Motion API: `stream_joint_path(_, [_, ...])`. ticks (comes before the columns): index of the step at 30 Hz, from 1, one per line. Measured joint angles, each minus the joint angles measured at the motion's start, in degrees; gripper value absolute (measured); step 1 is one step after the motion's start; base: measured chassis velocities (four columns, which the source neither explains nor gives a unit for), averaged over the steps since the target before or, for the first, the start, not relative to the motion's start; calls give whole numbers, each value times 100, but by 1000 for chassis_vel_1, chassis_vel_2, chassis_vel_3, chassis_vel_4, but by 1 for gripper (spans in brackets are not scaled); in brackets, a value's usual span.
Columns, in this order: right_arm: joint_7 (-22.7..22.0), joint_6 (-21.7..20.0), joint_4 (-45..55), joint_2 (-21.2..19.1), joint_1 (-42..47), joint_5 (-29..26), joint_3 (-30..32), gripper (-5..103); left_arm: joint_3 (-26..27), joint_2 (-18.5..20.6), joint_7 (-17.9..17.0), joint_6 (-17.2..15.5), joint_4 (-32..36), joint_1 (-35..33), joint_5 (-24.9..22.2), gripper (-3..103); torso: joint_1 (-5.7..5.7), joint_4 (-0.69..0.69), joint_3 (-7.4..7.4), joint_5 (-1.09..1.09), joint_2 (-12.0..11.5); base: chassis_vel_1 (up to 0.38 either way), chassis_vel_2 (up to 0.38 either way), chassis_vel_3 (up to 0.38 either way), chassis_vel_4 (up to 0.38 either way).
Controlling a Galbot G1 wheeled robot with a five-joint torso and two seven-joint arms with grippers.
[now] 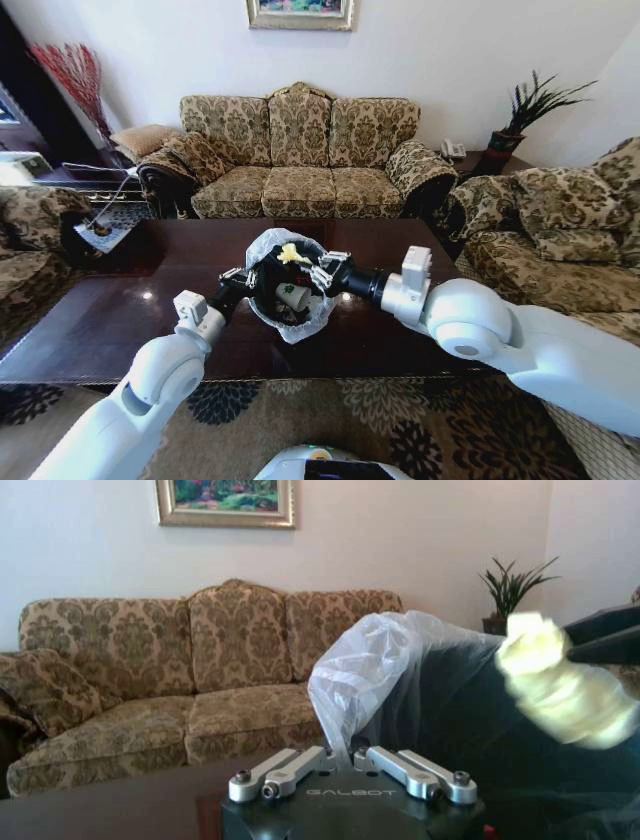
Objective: Move to the front of the table and place the trash on the table into the trash bin.
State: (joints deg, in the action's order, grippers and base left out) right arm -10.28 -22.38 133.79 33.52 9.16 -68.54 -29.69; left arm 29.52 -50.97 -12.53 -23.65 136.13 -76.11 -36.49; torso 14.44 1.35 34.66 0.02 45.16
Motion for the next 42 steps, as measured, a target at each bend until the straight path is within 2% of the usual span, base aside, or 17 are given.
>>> stream_joint_path(3, [-38, 2, -79, 61, 5, 12, 37, 35, -1, -2, 0, 0, -2, 23, 0, 4, 0, 3, 0, -1, 0, 0, 0, 0, 0])
stream_joint_path(7, [-183, 103, -171, 164, 19, 14, 153, 56, 4, -18, -5, -29, -15, 43, 2, 4, 0, 3, 0, -1, 0, 0, 0, 0, 0])
stream_joint_path(8, [-183, 103, -171, 164, 19, 14, 153, 56, 4, -18, -5, -29, -15, 43, 2, 4, 0, 3, 0, -1, 0, 0, 0, 0, 0])
stream_joint_path(10, [-433, 217, -146, 183, 160, 15, 385, 67, 75, -13, -48, -34, -15, 41, -31, 4, 0, 3, 0, -1, 0, 0, 0, 0, 0])
stream_joint_path(13, [-693, 330, -82, 111, 354, 45, 656, 73, 166, 25, -176, -37, -15, 43, -178, 4, 0, 5, 0, -1, 0, 0, 0, 0, 0])
stream_joint_path(15, [-940, 451, -18, -61, 634, 251, 912, 78, 283, 76, -345, -50, -7, 45, -389, 4, 0, 5, 0, -2, 0, 0, 0, 0, 0])
stream_joint_path(18, [-1612, 486, 76, -509, 1808, 962, 1649, 94, 639, 20, -561, -39, 88, -100, -516, 4, 0, -3, -1, 2, 0, 0, 0, 0, 0])
stream_joint_path(22, [-1787, 290, 40, -479, 2748, 1261, 2464, 99, 754, -207, -616, -33, 178, -214, -414, 4, 0, 4, -1, 3, 0, 0, 0, 0, 0])
stream_joint_path(26, [-1846, 204, 132, -12, 4748, 1922, 4058, 100, 797, -745, -592, -51, 266, -295, -86, 4, 0, 4, -1, 1, -1, 0, 0, 0, 0])
stream_joint_path(27, [-1846, 204, 132, -12, 4748, 1922, 4058, 100, 797, -745, -592, -51, 266, -295, -86, 4, 0, 4, -1, 1, -1, 0, 0, 0, 0])
stream_joint_path(30, [-1619, 47, 393, 823, 6538, 2709, 5485, 100, 847, -920, -512, -9, 306, -482, 137, 4, 0, -1, -1, 2, -1, 0, 0, 0, 0])
stream_joint_path(32, [-1593, 0, 445, 962, 6736, 2780, 5611, 100, 866, -935, -502, -2, 315, -507, 161, 4, -1, -1, -1, 2, -1, 0, 0, 0, 0])
stream_joint_path(33, [-1546, -68, 606, 1386, 7225, 3009, 5836, 100, 916, -993, -467, 4, 344, -531, 192, 4, -1, -2, -2, 1, -1, 0, 0, 0, 0])
stream_joint_path(35, [-1482, -34, 721, 1738, 7599, 3313, 5917, 100, 988, -1158, -404, -2, 372, -519, 259, 4, -1, 0, -2, 1, -1, 0, 0, 0, 0])
stream_joint_path(36, [-1482, -34, 721, 1738, 7599, 3313, 5917, 100, 988, -1158, -404, -2, 372, -519, 259, 4, -1, 0, -2, 1, -1, 0, 0, 0, 0])
stream_joint_path(38, [-1382, 92, 772, 1875, 7906, 3603, 5979, 100, 1091, -1605, -244, 3, 401, -518, 501, 4, 0, 3, -1, -1, -1, 30, -9, -13, 12])
stream_joint_path(42, [-1379, 106, 775, 1694, 7972, 3535, 6067, 100, 1084, -1989, -118, 101, 464, -644, 736, 4, 1, 4, 0, -2, -1, 58, -59, -76, 69])
